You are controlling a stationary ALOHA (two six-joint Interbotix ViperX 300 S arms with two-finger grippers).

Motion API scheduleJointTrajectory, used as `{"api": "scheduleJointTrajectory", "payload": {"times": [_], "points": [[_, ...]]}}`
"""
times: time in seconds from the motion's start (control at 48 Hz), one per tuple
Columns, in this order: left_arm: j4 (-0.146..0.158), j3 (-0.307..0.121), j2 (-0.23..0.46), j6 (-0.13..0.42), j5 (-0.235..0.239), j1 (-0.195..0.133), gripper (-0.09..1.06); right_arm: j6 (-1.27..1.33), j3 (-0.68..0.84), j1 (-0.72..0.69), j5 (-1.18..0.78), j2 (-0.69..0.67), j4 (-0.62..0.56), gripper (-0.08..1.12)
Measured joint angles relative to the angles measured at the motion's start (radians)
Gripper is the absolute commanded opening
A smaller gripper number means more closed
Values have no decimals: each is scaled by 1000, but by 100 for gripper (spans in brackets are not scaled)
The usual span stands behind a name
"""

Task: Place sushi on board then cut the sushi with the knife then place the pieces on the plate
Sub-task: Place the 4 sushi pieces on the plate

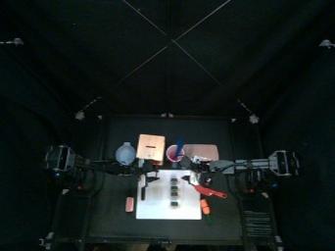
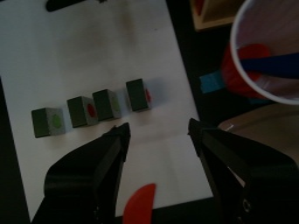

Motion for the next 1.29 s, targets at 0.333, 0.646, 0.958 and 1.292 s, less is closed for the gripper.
{"api": "scheduleJointTrajectory", "payload": {"times": [0.333, 0.646, 0.958, 1.292], "points": [[0, 12, 2, 2, 2, 14, 80, -3, -89, 15, -9, 172, -5, 89], [2, 15, 0, 2, 2, 17, 80, -6, -130, 18, -9, 267, -5, 88], [2, 14, 2, 2, 0, 17, 80, -12, -161, 18, -9, 336, -6, 76], [0, 15, 5, 2, 3, 20, 80, -2, -178, 17, 11, 348, -5, 59]]}}
